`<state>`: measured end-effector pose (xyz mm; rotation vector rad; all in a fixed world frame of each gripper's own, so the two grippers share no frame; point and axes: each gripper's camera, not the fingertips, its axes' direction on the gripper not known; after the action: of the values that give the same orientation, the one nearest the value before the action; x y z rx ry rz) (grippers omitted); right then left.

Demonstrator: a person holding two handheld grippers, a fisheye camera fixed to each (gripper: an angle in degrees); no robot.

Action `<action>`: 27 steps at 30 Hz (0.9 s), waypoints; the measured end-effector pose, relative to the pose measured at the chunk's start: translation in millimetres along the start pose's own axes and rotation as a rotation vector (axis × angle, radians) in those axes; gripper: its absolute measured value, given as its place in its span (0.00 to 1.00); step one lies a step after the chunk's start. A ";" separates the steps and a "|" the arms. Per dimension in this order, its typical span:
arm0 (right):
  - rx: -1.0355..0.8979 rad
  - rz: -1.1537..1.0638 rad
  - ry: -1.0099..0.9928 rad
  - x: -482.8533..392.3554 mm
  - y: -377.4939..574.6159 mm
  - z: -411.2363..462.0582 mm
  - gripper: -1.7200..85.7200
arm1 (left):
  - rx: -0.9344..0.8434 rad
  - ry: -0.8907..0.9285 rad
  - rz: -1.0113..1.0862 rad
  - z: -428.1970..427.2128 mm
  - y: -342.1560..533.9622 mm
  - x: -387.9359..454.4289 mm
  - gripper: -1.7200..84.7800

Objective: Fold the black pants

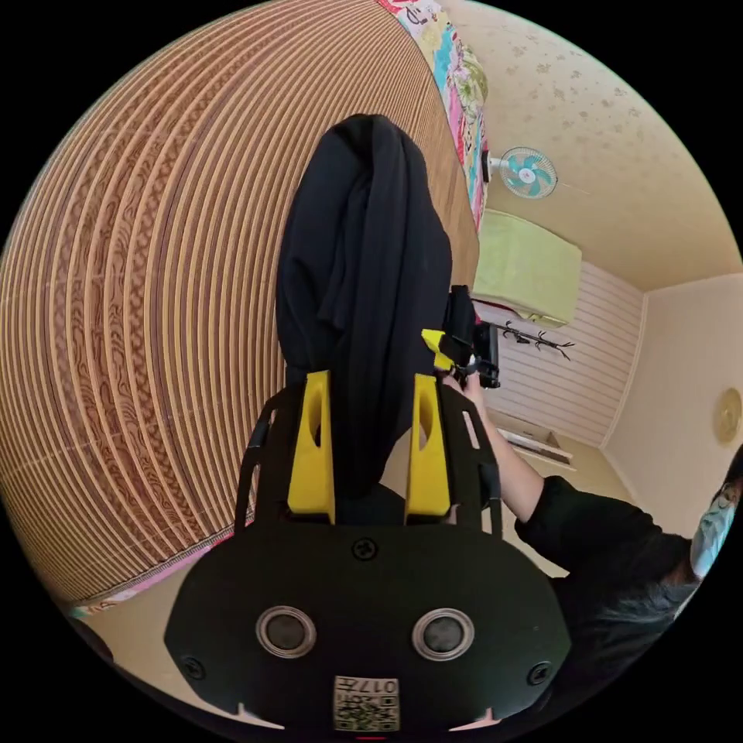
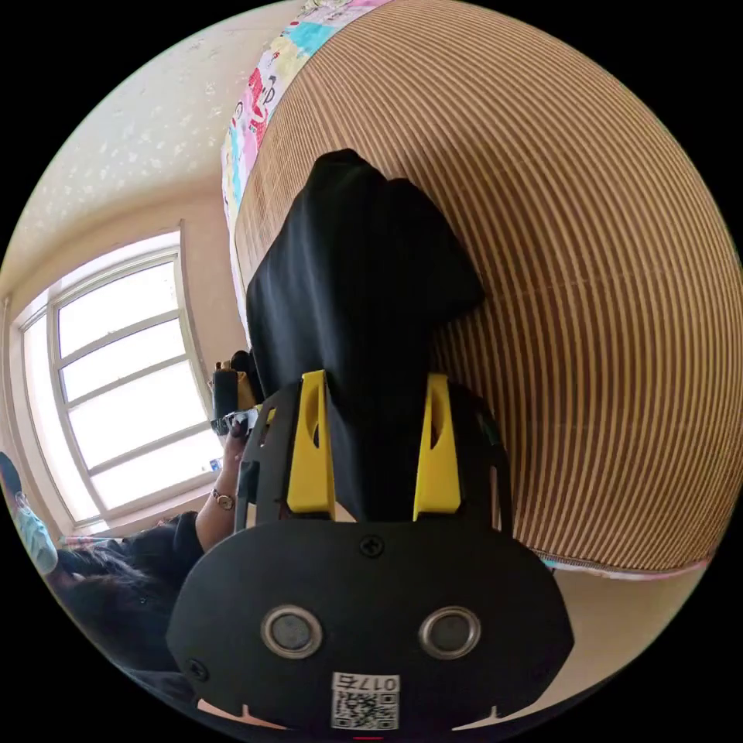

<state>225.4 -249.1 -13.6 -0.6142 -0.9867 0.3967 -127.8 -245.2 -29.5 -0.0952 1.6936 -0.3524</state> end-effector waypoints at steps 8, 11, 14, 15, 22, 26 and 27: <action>-0.150 -0.157 0.010 -112.7 -50.4 142.5 0.16 | 0.243 -0.319 -0.195 -61.6 81.1 -18.6 0.16; -0.216 -0.166 0.001 -164.3 -56.3 224.6 0.16 | 0.432 -0.416 -0.304 -111.7 151.8 -21.4 0.17; -0.334 -0.184 -0.011 -211.4 -62.3 306.4 0.17 | 0.622 -0.483 -0.347 -146.3 219.6 -7.3 0.17; -0.364 -0.190 0.011 -219.8 -62.9 321.0 0.17 | 0.684 -0.486 -0.336 -153.2 240.0 0.3 0.16; -0.491 -0.232 0.097 -218.4 -77.2 313.5 0.17 | 0.777 -0.543 -0.225 -122.7 255.6 41.4 0.15; -0.414 -0.269 0.198 -167.3 -52.3 217.7 0.16 | 0.701 -0.533 -0.059 -63.2 206.4 87.8 0.14; -0.392 -0.271 0.223 -157.6 -47.1 200.8 0.16 | 0.676 -0.535 0.001 -43.1 190.5 105.8 0.14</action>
<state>-25.5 -315.1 -4.4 -0.8446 -0.9222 -0.1098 -160.3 -84.7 -179.7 0.2888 0.9840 -0.8024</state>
